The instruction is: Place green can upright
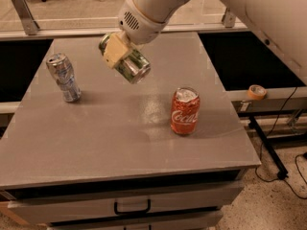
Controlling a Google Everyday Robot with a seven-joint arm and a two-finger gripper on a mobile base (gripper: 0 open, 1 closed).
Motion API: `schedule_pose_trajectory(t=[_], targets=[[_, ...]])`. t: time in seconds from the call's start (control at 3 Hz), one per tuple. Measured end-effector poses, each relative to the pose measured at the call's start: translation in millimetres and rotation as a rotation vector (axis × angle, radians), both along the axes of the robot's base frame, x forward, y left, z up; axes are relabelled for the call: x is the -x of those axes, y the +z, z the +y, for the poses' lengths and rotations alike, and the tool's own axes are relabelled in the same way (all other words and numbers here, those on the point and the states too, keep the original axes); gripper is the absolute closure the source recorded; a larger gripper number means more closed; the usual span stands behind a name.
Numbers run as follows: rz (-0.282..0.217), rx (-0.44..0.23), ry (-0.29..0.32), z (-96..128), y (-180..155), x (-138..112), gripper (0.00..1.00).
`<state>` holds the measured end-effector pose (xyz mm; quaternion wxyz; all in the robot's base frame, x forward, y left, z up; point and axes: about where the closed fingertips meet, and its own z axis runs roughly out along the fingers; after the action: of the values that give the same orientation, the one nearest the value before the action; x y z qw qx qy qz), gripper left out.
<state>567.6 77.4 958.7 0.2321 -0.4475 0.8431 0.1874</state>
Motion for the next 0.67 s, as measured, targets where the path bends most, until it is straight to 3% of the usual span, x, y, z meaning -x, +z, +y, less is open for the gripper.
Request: schedule_pose_trajectory(t=[0.33, 0.67], targets=[[0.021, -0.144, 0.145, 5.5, 2.1, -24.1, 1.0], [-0.038, -0.24, 0.241, 2.1, -4.2, -43.5, 1.0]])
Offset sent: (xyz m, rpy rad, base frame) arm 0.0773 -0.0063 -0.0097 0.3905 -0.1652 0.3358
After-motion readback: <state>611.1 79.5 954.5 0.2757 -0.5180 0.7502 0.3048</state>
